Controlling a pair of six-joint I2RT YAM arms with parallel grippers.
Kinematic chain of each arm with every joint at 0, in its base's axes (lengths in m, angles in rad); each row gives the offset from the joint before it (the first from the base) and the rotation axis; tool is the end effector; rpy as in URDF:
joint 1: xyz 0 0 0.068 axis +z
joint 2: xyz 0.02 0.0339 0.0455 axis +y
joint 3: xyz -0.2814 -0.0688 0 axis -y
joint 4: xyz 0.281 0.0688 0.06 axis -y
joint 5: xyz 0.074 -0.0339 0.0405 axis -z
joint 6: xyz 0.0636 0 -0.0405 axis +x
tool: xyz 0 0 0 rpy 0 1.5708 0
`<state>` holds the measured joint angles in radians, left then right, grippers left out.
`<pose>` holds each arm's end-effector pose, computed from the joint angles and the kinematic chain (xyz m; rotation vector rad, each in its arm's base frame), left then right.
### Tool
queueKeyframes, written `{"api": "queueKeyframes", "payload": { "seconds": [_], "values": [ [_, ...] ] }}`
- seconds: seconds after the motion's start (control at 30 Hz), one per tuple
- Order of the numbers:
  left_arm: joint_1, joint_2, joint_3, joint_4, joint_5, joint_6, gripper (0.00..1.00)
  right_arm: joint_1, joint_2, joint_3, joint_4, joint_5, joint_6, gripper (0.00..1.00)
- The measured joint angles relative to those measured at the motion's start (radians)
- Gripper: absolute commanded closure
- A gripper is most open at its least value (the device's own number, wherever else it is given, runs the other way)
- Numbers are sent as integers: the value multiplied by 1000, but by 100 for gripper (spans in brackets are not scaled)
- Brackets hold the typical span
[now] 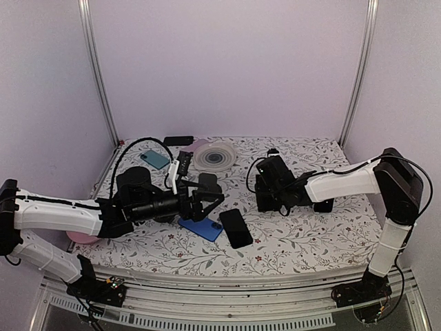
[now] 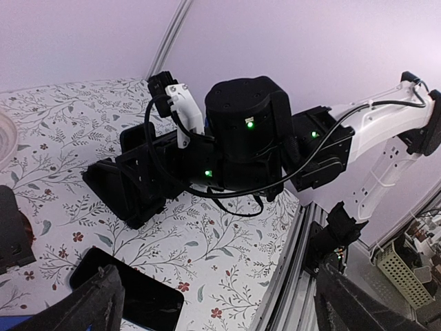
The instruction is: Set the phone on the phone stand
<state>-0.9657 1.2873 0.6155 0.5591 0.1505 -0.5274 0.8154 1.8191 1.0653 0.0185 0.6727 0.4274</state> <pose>0.1825 -0.2806 0.2403 0.5207 1.7683 -1.2174 0.3215 0.2836 0.1547 -0.0850 2.1219 -0.0543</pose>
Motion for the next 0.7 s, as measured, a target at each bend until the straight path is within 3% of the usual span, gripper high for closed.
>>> {"api": "queueKeyframes", "payload": {
  "seconds": [0.7],
  "values": [
    [0,0,0,0,6,0,3,0,17,61,-86,10,79,63]
  ]
}}
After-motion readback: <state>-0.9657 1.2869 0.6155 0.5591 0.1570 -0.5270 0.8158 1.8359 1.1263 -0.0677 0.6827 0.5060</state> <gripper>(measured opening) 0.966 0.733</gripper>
